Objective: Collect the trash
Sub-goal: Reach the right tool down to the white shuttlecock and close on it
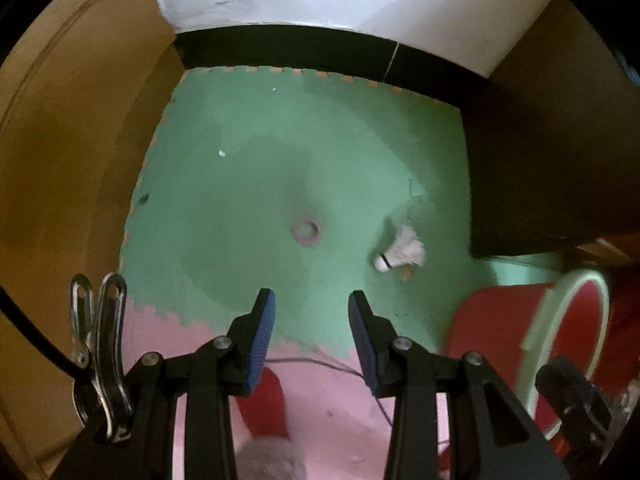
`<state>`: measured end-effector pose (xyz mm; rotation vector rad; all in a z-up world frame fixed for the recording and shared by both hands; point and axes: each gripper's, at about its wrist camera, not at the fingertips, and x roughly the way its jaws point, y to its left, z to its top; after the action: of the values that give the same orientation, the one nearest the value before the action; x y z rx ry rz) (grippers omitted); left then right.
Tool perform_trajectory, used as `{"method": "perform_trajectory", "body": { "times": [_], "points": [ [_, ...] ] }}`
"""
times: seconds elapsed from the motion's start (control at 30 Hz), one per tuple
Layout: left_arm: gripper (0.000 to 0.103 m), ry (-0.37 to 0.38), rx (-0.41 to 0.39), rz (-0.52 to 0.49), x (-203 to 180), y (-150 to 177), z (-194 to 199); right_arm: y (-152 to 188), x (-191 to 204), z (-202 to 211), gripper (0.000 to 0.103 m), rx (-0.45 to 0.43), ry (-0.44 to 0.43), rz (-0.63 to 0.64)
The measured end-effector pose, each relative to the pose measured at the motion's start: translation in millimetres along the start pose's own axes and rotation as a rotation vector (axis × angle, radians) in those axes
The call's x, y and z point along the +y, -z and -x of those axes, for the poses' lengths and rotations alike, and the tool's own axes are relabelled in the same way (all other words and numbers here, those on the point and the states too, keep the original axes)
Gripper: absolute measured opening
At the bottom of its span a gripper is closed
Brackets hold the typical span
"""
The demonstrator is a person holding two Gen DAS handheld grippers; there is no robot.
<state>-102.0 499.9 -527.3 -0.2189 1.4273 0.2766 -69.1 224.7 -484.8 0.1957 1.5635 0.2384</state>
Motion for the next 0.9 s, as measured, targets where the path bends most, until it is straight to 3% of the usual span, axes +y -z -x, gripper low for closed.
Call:
{"method": "perform_trajectory", "body": {
  "times": [0.2, 0.5, 0.63, 0.9],
  "points": [
    [0.039, -0.001, 0.012, -0.076, 10, -25, -75, -7, 16, -83, 0.043, 0.005, 0.053, -0.033],
    [0.040, 0.022, 0.056, -0.164, 6, -46, -176, -26, 9, -187, 0.043, -0.001, 0.117, -0.119],
    [0.050, 0.021, 0.075, -0.192, 4, -51, -211, -29, -1, -221, 0.043, 0.015, 0.135, -0.140],
    [0.053, 0.036, 0.099, -0.180, 8, -56, -258, -27, -22, -267, 0.043, 0.049, 0.155, -0.194]
  ]
}}
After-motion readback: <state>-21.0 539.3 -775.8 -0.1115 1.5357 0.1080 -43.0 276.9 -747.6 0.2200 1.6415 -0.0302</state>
